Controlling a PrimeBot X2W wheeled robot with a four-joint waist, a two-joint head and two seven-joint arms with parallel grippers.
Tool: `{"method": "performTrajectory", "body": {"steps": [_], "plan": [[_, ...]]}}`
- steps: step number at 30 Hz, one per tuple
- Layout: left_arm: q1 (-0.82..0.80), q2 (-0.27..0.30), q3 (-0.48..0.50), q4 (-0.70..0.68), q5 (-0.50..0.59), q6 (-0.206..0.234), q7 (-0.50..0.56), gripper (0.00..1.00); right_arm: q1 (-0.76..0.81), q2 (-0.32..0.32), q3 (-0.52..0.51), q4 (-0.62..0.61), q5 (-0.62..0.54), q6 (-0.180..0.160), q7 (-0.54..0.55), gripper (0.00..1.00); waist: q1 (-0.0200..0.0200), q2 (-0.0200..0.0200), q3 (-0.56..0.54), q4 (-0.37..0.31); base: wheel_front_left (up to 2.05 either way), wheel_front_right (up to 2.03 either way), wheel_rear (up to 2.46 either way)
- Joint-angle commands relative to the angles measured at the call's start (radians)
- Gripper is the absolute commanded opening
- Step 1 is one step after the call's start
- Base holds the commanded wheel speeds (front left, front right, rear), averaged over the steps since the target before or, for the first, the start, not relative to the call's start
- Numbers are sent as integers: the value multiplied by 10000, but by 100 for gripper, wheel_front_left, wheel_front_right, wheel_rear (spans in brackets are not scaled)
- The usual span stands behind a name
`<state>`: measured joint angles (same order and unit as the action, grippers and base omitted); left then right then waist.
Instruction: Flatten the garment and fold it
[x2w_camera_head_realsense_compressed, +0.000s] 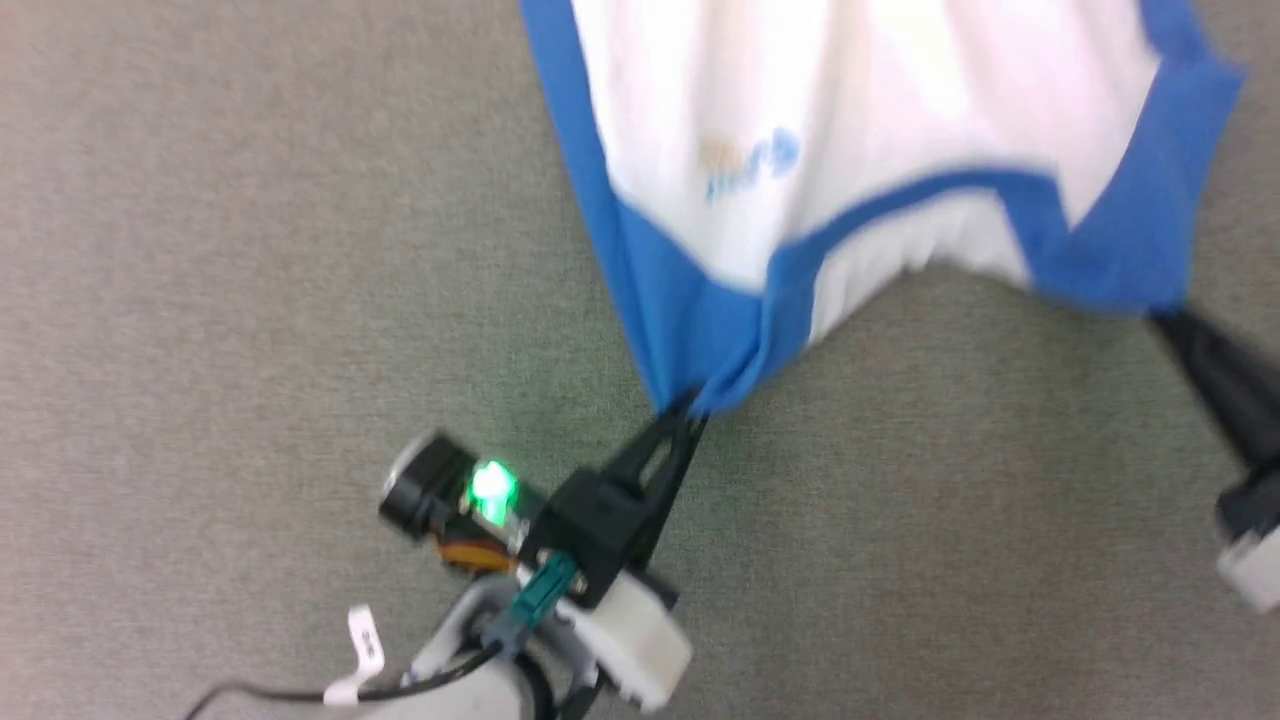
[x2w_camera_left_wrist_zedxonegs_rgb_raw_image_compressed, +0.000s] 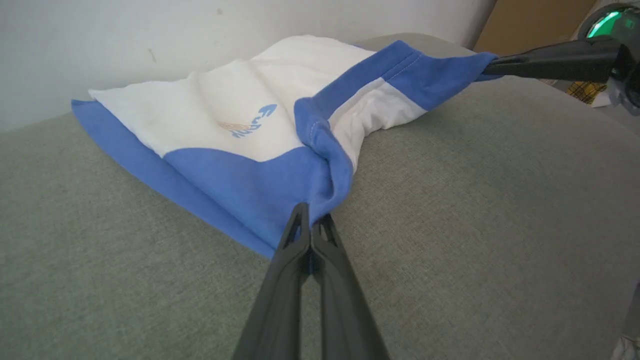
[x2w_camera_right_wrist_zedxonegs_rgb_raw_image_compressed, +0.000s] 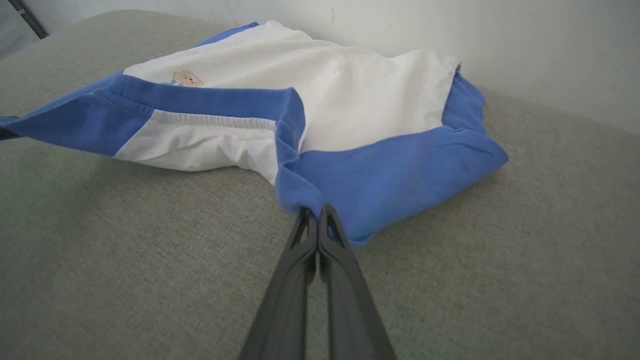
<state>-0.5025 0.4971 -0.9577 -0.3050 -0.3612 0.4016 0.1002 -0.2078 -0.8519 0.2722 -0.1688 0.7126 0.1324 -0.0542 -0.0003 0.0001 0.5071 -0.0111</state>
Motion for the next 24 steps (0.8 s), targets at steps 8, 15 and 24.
{"method": "performTrajectory", "body": {"steps": [8, 15, 24], "plan": [[1881, 618, -382, 142, -1284, -253, -312, 0, 2767, 1219, -541, -336, -429, -17, 866, 0, 3, -1, -1929, 124, 0, 0, 0], [2904, 1053, -639, 278, -1804, -361, -489, 0, 4362, 2036, -785, -434, -721, -17, 1344, 0, 3, -1, -2599, 121, 0, 0, 0], [3859, 946, -778, 841, -2485, -527, -1080, 0, 5186, 2584, -872, -356, -1022, -17, 1662, 0, 3, -1, -3180, 113, 0, 0, 0]]}}
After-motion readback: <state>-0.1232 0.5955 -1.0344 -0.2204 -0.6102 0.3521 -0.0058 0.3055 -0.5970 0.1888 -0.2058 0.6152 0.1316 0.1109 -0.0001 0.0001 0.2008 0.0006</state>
